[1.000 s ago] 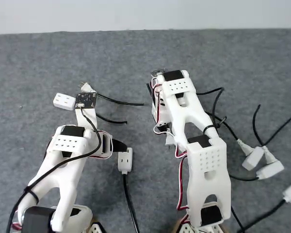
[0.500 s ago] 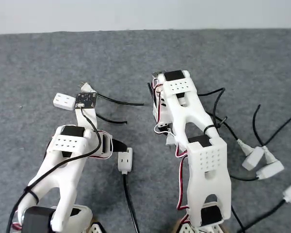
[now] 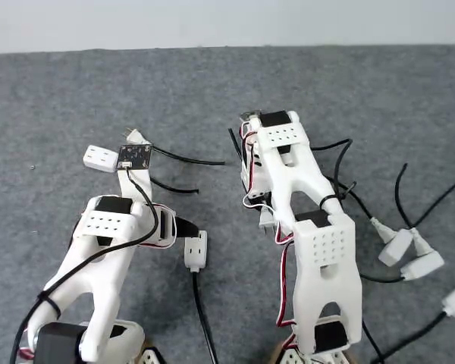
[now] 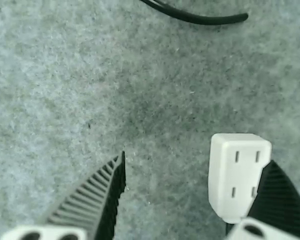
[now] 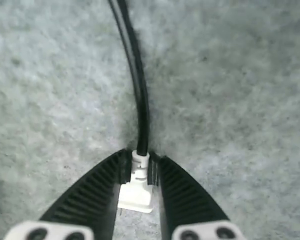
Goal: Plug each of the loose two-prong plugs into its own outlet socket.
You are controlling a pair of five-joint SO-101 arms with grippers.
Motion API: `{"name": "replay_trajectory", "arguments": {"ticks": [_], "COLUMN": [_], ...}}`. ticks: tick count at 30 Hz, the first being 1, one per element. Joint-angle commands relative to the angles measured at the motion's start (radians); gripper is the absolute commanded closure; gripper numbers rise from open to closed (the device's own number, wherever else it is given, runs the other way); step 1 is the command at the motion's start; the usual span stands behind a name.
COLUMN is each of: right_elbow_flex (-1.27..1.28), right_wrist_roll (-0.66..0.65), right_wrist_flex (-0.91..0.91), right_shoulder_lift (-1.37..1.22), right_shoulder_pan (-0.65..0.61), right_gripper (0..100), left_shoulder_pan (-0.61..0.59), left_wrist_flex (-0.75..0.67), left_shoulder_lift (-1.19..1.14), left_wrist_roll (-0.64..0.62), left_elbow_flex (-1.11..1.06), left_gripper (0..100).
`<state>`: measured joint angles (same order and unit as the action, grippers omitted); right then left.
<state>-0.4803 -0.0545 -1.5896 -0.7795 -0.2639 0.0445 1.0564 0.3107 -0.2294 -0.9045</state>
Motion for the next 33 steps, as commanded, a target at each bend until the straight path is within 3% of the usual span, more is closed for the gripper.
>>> {"name": "replay_trajectory", "arguments": {"ticks": [1, 5, 8, 12, 18, 23, 29, 33], "right_elbow_flex": [-0.052, -0.052, -0.052, -0.052, -0.052, -0.044, -0.044, -0.029], "right_wrist_roll": [-0.017, -0.018, -0.018, -0.012, -0.006, -0.006, -0.008, -0.008], "right_wrist_flex": [-0.015, -0.016, -0.012, -0.013, -0.076, -0.145, -0.185, -0.205], "right_shoulder_lift": [0.007, 0.013, 0.013, 0.015, 0.134, 0.312, 0.501, 0.605], "right_shoulder_pan": [0.004, 0.004, 0.007, 0.012, -0.013, -0.073, -0.197, -0.317], "right_gripper": [97.6, 93.9, 99.5, 99.1, 99.1, 99.1, 99.1, 99.1], "left_shoulder_pan": [0.005, 0.003, 0.006, 0.008, 0.005, 0.002, -0.002, 0.006], "left_wrist_flex": [-0.021, -0.021, -0.021, -0.021, -0.061, -0.091, -0.091, -0.087], "left_shoulder_lift": [0.008, 0.008, 0.008, 0.008, 0.000, -0.002, -0.002, -0.003], "left_wrist_roll": [0.008, 0.008, 0.008, 0.008, 0.014, 0.161, 0.269, 0.416], "left_elbow_flex": [0.002, 0.004, 0.002, 0.002, 0.010, 0.018, 0.019, 0.002], "left_gripper": [61, 61, 61, 61, 74, 99, 99, 99]}}
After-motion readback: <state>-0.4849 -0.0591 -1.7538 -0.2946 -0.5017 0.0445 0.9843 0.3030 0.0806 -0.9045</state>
